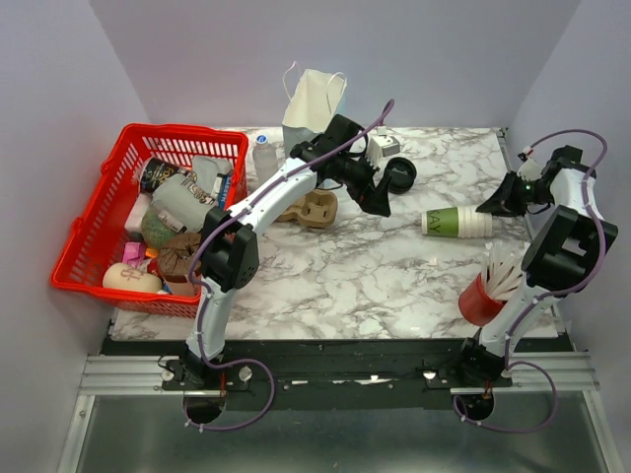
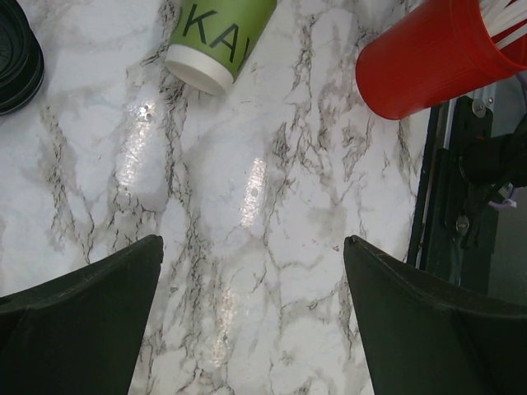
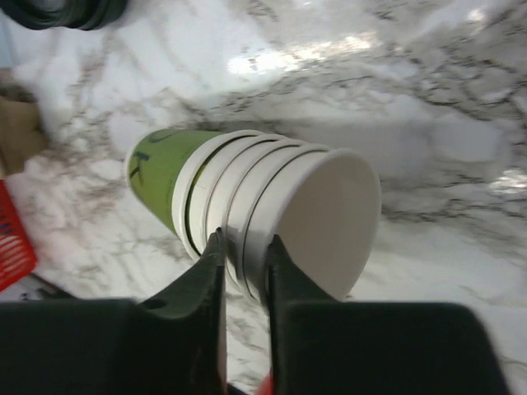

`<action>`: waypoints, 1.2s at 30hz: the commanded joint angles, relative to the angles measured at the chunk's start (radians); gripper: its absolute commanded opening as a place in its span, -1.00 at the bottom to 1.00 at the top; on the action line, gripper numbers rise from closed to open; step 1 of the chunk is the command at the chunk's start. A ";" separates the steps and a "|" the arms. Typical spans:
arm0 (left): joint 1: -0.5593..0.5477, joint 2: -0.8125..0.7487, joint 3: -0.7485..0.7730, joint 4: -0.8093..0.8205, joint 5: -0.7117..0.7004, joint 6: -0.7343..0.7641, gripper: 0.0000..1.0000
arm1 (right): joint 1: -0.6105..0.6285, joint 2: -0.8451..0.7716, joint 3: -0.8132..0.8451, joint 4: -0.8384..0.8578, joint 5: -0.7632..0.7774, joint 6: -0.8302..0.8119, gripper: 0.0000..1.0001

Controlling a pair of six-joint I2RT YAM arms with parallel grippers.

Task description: Pack the takeout coffee

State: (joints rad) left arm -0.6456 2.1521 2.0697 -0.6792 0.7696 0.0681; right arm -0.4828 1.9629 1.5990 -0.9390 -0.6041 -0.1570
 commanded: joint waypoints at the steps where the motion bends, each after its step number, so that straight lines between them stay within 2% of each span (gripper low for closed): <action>1: 0.003 -0.024 -0.003 0.006 0.000 0.016 0.97 | 0.006 -0.018 -0.011 -0.075 -0.091 -0.070 -0.77; 6: 0.009 -0.057 -0.083 0.067 0.005 0.019 0.97 | 0.012 -0.108 0.042 -0.118 -0.123 -0.131 -0.94; 12: 0.011 -0.123 -0.210 0.174 0.010 0.061 0.97 | 0.068 -0.177 0.124 -0.207 -0.069 -0.251 -0.99; 16: 0.009 -0.136 -0.264 0.271 0.008 0.065 0.97 | 0.200 -0.229 0.142 -0.248 0.021 -0.330 -0.99; 19: 0.008 -0.139 -0.321 0.446 -0.006 -0.063 0.98 | 0.306 -0.286 0.095 -0.224 0.101 -0.387 -0.99; 20: 0.008 -0.138 -0.353 0.554 -0.018 -0.129 0.97 | 0.331 -0.309 0.064 -0.206 0.127 -0.401 -0.99; 21: 0.009 -0.138 -0.368 0.607 -0.039 -0.230 0.97 | 0.355 -0.317 0.046 -0.199 0.154 -0.415 -0.99; 24: 0.006 -0.135 -0.422 0.786 -0.093 -0.400 0.97 | 0.426 -0.337 0.003 -0.184 0.263 -0.467 -0.99; 26: 0.006 -0.143 -0.465 0.887 -0.122 -0.459 0.97 | 0.461 -0.341 0.001 -0.204 0.305 -0.498 -0.99; 31: 0.014 -0.153 -0.554 1.038 -0.164 -0.602 0.97 | 0.558 -0.409 -0.055 -0.225 0.333 -0.620 -0.99; 36: 0.014 -0.138 -0.638 1.161 -0.165 -0.709 0.97 | 0.618 -0.473 -0.160 -0.169 0.351 -0.661 -0.92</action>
State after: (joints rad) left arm -0.6361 2.0457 1.4796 0.2955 0.6384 -0.5011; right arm 0.1001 1.5528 1.4940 -1.1385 -0.2943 -0.7403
